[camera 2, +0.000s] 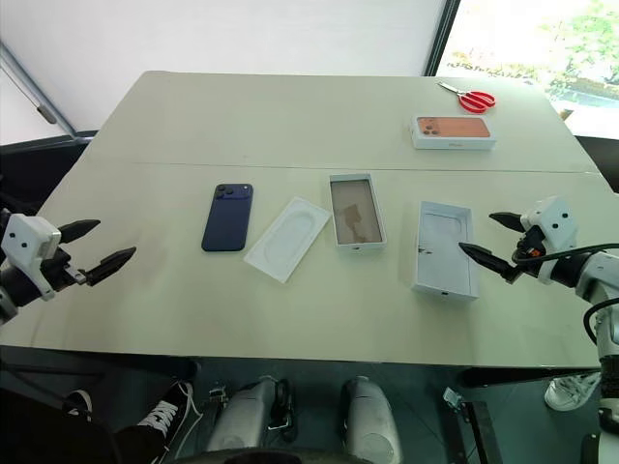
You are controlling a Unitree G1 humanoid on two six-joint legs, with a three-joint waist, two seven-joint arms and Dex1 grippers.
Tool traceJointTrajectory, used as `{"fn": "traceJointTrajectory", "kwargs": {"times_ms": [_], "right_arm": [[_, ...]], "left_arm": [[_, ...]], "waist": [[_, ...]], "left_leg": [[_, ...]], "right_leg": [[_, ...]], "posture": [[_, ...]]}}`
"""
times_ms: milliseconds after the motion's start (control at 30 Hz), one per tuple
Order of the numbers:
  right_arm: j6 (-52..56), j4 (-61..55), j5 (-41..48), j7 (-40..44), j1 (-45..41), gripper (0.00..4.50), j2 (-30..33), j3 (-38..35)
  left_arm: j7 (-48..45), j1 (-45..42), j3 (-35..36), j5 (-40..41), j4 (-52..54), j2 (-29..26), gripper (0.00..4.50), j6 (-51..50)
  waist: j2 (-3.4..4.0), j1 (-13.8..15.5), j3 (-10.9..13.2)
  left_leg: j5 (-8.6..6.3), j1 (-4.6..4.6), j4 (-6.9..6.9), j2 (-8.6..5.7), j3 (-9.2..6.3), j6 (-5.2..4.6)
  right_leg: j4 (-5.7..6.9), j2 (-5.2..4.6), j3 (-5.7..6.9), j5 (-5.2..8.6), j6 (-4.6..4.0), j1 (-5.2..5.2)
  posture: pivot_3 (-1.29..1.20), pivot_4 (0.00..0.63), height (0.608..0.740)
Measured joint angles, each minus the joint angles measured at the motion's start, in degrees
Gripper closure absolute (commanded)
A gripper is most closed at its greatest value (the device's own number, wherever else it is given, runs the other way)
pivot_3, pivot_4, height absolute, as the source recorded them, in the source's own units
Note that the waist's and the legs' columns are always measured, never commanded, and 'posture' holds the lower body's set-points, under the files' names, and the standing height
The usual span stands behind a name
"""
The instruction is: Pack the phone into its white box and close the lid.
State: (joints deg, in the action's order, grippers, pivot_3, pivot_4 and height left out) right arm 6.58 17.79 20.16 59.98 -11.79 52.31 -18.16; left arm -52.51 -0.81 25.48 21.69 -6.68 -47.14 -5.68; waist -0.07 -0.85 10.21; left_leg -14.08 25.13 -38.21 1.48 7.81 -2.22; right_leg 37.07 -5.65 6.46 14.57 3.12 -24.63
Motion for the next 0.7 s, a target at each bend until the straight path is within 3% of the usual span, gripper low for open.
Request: {"fn": "traceJointTrajectory", "kwargs": {"times_ms": [467, 700], "right_arm": [[-5.8, 1.2, -1.5, 0.3, -0.8, 0.04, -0.7, 1.6], [-6.7, 2.3, -2.0, 1.4, -3.0, 0.04, -1.6, 3.8]], "left_arm": [[2.8, -1.5, -1.1, -1.6, 0.2, 0.2, 0.00, -0.4], [7.0, -3.7, -2.2, -1.9, 2.9, 1.4, 0.00, -5.4]], "waist": [[0.00, 0.1, 0.0], [-0.01, 0.1, 0.0]], "left_leg": [[0.09, 0.00, -0.01, -0.01, 0.02, -0.11], [0.16, -0.03, -0.01, 0.00, 0.05, -0.10]], "right_leg": [[0.01, 0.04, 0.01, -0.10, 0.18, 0.03], [0.05, 0.10, 0.01, -0.13, 0.24, 0.07]], "posture": [[0.00, 0.150, 0.738], [0.00, 0.150, 0.738]]}}
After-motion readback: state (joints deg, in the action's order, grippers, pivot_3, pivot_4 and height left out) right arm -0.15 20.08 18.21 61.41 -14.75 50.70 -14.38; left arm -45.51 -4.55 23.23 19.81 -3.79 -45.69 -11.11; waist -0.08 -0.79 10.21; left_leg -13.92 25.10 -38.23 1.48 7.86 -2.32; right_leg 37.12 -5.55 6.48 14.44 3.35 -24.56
